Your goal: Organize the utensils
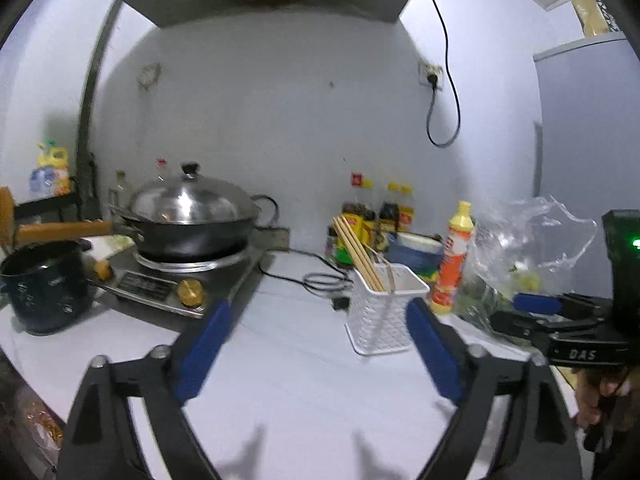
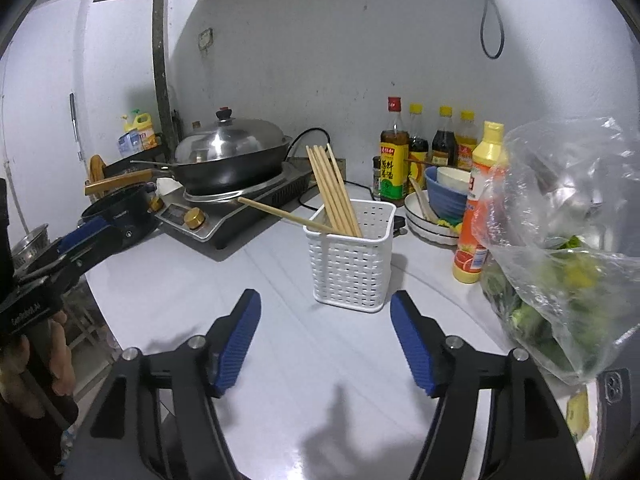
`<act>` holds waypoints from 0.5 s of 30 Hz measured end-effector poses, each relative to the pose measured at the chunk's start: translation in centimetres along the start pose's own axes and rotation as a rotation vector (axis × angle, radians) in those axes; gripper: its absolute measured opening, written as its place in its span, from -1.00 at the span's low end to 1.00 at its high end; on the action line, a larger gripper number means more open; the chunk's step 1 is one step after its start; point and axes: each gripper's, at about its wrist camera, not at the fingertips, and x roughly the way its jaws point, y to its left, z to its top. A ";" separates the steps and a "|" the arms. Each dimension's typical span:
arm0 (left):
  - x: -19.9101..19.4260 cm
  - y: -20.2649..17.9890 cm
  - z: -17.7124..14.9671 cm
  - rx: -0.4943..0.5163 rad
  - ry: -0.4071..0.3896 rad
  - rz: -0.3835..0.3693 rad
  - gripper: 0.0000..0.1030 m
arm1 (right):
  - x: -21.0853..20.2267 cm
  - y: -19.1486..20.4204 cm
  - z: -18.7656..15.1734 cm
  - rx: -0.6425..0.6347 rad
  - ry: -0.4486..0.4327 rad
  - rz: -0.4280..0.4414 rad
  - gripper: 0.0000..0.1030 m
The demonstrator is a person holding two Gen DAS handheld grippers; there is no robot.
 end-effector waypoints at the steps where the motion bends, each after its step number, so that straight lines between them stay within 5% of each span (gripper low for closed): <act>1: -0.5 0.0 -0.1 -0.007 -0.023 0.021 0.95 | -0.4 0.1 -0.1 -0.004 -0.007 -0.004 0.30; 15: -4.8 -0.1 1.9 0.024 -0.138 0.028 0.99 | -7.2 1.3 0.4 -0.072 -0.133 -0.033 0.49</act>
